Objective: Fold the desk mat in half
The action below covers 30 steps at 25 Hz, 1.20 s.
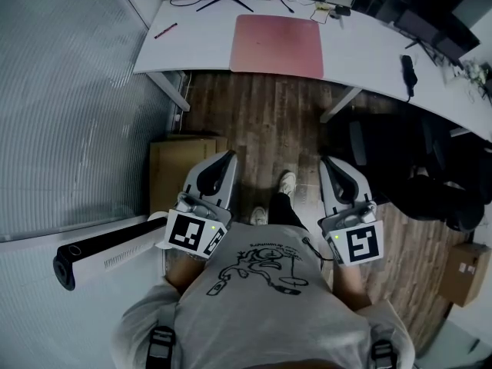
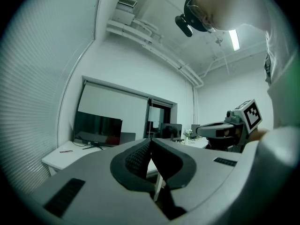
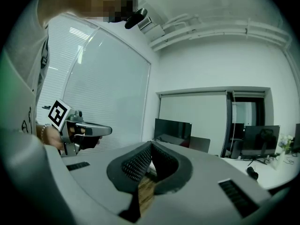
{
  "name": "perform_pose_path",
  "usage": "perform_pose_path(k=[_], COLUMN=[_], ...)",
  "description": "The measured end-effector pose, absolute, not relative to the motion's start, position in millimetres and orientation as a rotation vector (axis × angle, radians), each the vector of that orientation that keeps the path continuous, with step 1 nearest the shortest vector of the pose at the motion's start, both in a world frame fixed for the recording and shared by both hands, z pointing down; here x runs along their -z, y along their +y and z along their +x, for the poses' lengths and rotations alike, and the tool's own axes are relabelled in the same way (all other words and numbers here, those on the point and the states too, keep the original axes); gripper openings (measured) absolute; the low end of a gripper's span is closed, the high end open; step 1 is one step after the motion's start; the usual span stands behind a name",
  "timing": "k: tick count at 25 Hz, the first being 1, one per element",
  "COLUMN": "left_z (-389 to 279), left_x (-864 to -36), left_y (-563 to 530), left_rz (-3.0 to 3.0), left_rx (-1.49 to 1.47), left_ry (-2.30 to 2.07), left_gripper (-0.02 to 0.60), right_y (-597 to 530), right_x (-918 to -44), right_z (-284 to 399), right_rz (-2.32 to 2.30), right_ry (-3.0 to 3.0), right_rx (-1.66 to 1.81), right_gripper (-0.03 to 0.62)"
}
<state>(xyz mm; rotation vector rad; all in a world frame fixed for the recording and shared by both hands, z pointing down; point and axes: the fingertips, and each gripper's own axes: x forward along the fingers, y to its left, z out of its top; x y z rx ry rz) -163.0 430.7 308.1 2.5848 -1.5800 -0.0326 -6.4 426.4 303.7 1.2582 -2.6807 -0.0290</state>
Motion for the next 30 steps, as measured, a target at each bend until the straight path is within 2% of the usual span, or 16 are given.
perform_pose_path(k=[16,30], left_z=[-131.3,-76.9], left_x=[-306.9,-303.3], left_y=[330.7,249.8], left_rz=[2.575,2.564], left_rx=[0.019,-0.002], left_ry=[-1.593,-1.599], left_gripper=[0.02,0.02], right_y=[320.8,238.3], right_x=[-286.9,-286.7], right_z=[18.0,74.0], right_rz=[1.283,1.282], right_ry=[-2.751,-2.759], right_rx=[0.028,0.005], right_gripper=[0.006,0.006])
